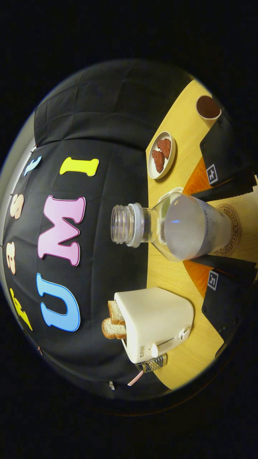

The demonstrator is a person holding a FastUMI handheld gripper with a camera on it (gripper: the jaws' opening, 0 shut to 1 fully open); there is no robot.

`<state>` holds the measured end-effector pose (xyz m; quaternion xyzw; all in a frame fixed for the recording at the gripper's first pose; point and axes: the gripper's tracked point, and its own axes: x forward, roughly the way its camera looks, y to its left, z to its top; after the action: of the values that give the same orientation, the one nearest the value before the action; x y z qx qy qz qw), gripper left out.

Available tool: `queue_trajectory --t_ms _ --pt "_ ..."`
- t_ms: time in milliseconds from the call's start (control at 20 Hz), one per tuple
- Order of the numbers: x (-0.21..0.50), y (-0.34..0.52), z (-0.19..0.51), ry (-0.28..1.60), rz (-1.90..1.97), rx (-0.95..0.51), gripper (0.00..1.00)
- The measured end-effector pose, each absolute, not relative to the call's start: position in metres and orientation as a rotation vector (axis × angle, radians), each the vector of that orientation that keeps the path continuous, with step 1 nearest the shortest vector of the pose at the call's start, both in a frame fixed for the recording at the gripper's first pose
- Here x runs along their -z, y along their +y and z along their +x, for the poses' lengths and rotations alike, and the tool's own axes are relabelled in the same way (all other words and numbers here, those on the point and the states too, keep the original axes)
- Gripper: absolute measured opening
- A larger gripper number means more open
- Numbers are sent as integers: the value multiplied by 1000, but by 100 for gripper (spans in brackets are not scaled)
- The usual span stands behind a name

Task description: Take the bottle from table, then pour the juice into the cup, finally place the bottle on the coaster

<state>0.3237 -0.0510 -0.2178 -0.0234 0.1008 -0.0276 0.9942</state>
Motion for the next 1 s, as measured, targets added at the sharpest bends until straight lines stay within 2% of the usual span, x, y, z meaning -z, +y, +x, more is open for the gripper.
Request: queue_trajectory --t_ms 450,550,600,1000 --pt "226 -63 324 227 -9 78 77" --pt "226 -60 321 234 -10 67 88" --pt "226 -58 320 234 -11 57 100" --pt "213 -62 278 292 -31 53 97"
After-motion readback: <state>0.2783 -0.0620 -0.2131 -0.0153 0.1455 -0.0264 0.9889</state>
